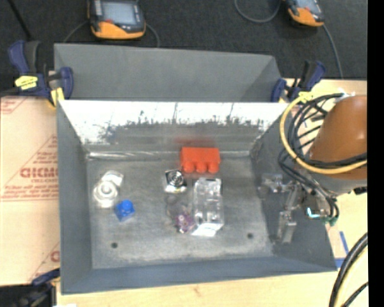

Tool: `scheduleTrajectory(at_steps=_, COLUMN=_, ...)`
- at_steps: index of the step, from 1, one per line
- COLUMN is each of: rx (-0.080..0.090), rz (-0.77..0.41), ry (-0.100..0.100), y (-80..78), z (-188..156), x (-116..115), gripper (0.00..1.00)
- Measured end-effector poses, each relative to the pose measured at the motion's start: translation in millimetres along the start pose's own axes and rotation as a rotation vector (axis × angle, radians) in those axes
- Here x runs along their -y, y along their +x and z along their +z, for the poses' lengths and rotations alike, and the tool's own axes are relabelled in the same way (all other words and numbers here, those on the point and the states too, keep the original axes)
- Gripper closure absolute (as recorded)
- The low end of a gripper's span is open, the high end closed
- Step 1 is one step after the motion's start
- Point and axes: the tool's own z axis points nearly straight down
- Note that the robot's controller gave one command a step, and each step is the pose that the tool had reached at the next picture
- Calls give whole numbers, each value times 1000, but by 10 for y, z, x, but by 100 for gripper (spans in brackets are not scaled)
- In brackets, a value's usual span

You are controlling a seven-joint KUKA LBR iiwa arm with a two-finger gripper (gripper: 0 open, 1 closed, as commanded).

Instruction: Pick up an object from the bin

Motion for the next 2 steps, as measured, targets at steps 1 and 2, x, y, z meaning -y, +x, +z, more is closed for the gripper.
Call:
scheduleTrajectory(at_steps=1, rx=20, rz=-144, ry=0, y=-223, z=1131, x=-733, gripper=0)
scheduleTrajectory(at_steps=2, rx=4, rz=-25, ry=-1, y=-209, z=977, x=-1064, gripper=0)
